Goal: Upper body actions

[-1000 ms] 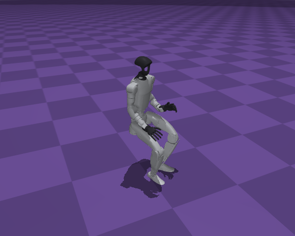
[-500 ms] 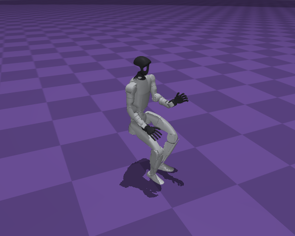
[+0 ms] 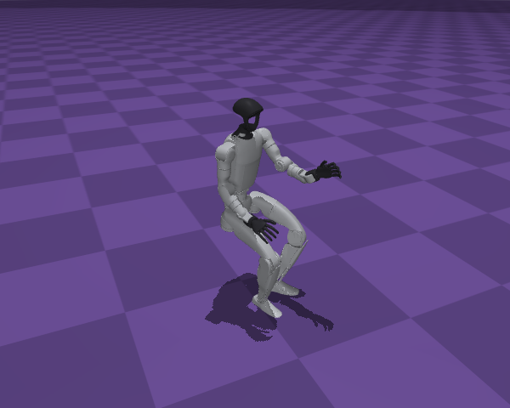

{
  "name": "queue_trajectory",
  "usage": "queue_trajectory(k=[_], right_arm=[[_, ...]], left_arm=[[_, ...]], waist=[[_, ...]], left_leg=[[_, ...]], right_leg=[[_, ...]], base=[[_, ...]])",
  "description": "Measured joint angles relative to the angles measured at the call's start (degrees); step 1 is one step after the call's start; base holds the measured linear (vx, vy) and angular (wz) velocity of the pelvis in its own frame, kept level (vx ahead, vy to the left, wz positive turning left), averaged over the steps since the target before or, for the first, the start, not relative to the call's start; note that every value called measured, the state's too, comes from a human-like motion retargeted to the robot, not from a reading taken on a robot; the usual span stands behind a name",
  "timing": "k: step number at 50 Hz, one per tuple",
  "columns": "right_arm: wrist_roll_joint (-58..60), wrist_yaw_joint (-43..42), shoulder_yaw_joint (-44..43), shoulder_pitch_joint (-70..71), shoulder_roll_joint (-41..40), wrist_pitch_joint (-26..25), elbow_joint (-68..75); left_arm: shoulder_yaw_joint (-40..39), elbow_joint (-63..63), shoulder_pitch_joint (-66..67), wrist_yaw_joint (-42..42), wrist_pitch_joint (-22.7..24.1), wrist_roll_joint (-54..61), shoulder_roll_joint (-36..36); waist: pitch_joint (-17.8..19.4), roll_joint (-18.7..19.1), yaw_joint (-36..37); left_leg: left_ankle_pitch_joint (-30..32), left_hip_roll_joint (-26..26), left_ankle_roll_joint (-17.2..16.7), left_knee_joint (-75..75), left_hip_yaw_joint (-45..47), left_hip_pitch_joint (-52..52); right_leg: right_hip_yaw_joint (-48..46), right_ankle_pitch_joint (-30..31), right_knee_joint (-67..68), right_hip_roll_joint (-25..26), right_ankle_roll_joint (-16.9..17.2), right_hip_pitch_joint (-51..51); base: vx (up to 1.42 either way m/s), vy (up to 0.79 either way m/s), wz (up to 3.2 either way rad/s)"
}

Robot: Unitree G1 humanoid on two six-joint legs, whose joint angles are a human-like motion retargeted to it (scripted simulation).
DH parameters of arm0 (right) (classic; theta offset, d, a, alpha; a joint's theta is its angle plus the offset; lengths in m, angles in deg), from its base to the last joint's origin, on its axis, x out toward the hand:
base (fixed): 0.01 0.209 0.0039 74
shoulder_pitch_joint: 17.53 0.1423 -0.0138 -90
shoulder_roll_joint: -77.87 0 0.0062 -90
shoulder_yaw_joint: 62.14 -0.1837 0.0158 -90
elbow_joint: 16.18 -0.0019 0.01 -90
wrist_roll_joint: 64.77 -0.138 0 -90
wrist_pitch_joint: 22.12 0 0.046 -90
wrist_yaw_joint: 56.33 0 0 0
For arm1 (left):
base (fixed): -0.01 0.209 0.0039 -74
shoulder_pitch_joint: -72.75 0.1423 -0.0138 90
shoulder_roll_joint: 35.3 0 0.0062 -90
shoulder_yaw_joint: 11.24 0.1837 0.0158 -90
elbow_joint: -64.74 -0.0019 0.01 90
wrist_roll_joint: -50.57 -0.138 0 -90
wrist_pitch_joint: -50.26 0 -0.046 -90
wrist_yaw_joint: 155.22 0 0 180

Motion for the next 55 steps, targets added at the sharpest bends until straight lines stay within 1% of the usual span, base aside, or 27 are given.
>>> queue_trajectory(k=[5,13,22,30,33,36,42,45,50,55], right_arm=[[0.17,0.15,0.43,0.72,0.03,0.28,-0.23],[0.2,0.2,1.03,1.17,-0.07,0.56,-0.6],[-0.24,0.2,0.95,0.95,0.18,0.67,-1.02],[-0.28,0.16,0.88,0.34,0.22,0.49,-1.24],[-0.27,0.21,0.71,0.46,0.28,0.39,-1.1],[-0.24,0.25,0.48,0.36,0.25,0.3,-0.89],[-0.32,0.07,-0.2,-0.31,0.27,0.09,-0.56],[-0.57,-0.03,-0.54,-0.73,0.38,0.03,-0.48],[-0.94,-0.09,-1.49,-1.42,0.64,-0.12,-0.54],[-0.86,-0.22,-2.65,-2.01,0.88,-0.46,-0.62]], left_arm=[[0.36,-2.92,-2.15,-2.19,-2.53,-3.48,-1.79],[0.69,-4.33,-2.79,-6.58,-5.8,-6.4,-2.99],[1.61,-3.83,-2.52,-8.1,-10.07,-12.3,-4.11],[1.72,-4.17,-1.8,-5.73,-10.28,-11.37,-3.83],[2.19,-2.8,-1.2,-3.48,-11.38,-10.78,-4.24],[2.59,-0.27,0.3,-2.84,-12.22,-11.0,-4.5],[2.83,7.27,4.86,-5.33,-11.5,-10.85,-4.43],[3.02,12.87,7.9,-5.26,-11.54,-8.78,-4.09],[4.31,24.16,14.53,-1.66,-10.8,-4.71,-3.64],[6.55,33.12,23.4,1.88,-9.2,-3.55,-3.09]], waist=[[0.52,0.26,-0.83],[0.98,0.22,-1.53],[1.02,0.36,-1.36],[0.72,0.51,-1.05],[0.69,0.62,-1.04],[0.47,0.68,-0.86],[-0.17,0.58,0.05],[-0.47,0.5,0.65],[-0.77,0.54,1.91],[-0.93,0.69,3.32]], left_leg=[[-0.04,0.35,-0.03,0.16,0.0,-0.3],[-0.09,0.67,-0.19,0.27,0.0,-0.61],[-0.05,0.67,-0.26,0.3,0.02,-0.84],[-0.07,0.61,-0.23,0.24,0.08,-0.66],[-0.03,0.49,-0.23,0.24,0.04,-0.61],[-0.03,0.41,-0.23,0.24,0.02,-0.48],[0.07,0.19,-0.19,0.19,-0.01,-0.24],[0.12,0.04,-0.16,0.12,0.02,-0.15],[0.18,-0.25,-0.11,-0.03,0.03,0.08],[0.21,-0.57,-0.03,-0.2,0.05,0.36]], right_leg=[[0.01,0.11,-0.08,0.35,0.0,-0.37],[0.1,0.16,-0.16,0.77,-0.06,-0.75],[0.14,0.11,-0.09,0.77,-0.1,-1.01],[0.18,0.12,-0.12,0.68,-0.07,-0.84],[0.15,0.1,-0.07,0.55,-0.05,-0.77],[0.17,0.07,-0.03,0.5,-0.02,-0.65],[0.2,-0.02,0.06,0.3,-0.02,-0.44],[0.22,-0.09,0.11,0.14,-0.03,-0.33],[0.23,-0.26,0.24,-0.17,-0.03,-0.08],[0.2,-0.36,0.29,-0.51,-0.04,0.22]], base=[[0.0,0.0,0.0],[0.0,0.0,0.0],[0.0,0.0,0.0],[0.0,0.0,0.0],[0.0,0.0,0.0],[0.0,0.0,0.0],[0.0,0.0,0.0],[0.0,0.0,0.0],[0.0,0.0,0.0],[0.0,0.0,0.0]])
